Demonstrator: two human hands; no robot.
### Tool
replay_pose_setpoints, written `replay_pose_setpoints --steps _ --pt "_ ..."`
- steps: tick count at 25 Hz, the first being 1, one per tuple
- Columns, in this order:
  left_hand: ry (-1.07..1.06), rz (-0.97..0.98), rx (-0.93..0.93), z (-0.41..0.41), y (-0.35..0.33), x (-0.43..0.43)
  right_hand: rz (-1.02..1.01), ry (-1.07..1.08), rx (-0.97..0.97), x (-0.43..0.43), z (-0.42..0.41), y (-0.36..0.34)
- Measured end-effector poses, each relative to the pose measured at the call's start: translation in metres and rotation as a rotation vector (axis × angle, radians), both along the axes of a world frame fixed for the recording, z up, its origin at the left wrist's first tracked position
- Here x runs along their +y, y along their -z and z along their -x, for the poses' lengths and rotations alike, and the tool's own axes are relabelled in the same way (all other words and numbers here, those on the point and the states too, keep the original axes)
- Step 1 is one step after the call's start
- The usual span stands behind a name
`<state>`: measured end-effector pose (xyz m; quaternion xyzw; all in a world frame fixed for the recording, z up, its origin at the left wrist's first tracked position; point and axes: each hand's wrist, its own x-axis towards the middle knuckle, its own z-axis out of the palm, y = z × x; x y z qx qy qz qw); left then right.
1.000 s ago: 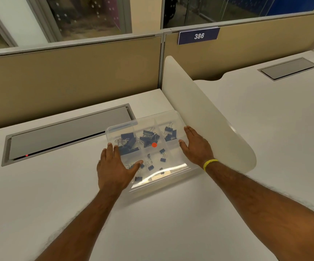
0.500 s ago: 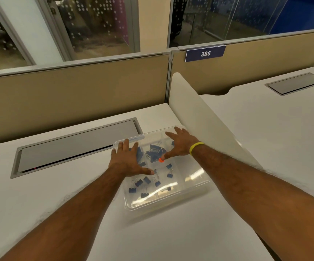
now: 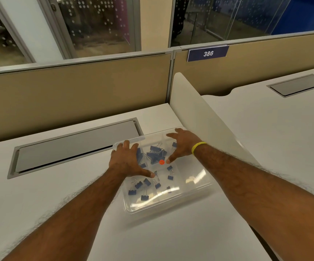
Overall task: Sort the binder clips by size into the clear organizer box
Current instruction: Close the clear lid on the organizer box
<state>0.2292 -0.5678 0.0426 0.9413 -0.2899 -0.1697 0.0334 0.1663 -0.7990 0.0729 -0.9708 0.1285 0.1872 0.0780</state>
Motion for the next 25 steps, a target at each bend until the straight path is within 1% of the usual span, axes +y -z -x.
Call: replay_pose_setpoints --steps 3,5,7,9,11,13,15,17,19,21,25 --pt "0.012 0.013 0.001 -0.001 -0.003 0.002 -0.033 -0.017 0.039 -0.008 0.001 -0.005" --pt "0.017 0.040 0.042 -0.003 -0.002 0.010 -0.057 -0.031 0.064 -0.014 0.004 -0.009" --pt "0.027 0.100 0.106 -0.002 0.001 0.020 -0.105 -0.021 0.058 -0.018 0.008 -0.007" --pt "0.044 0.165 0.130 0.002 0.005 0.029 -0.146 0.013 0.031 -0.015 0.016 -0.006" --pt "0.017 0.231 0.095 0.011 0.008 0.034 -0.160 0.063 -0.031 -0.011 0.027 -0.007" --pt "-0.032 0.301 0.006 0.029 0.014 0.041 -0.165 0.147 -0.140 -0.008 0.045 -0.005" --pt "-0.103 0.420 -0.077 0.056 0.023 0.053 -0.181 0.260 -0.227 -0.004 0.073 0.008" --pt "-0.208 0.548 -0.036 0.082 0.033 0.064 -0.255 0.390 -0.279 0.001 0.103 0.025" --pt "-0.268 0.622 0.043 0.101 0.042 0.069 -0.321 0.453 -0.331 0.006 0.126 0.038" --pt "-0.266 0.638 0.065 0.111 0.044 0.071 -0.307 0.451 -0.369 0.011 0.138 0.043" --pt "-0.234 0.614 0.050 0.110 0.046 0.073 -0.195 0.456 -0.444 0.024 0.147 0.051"
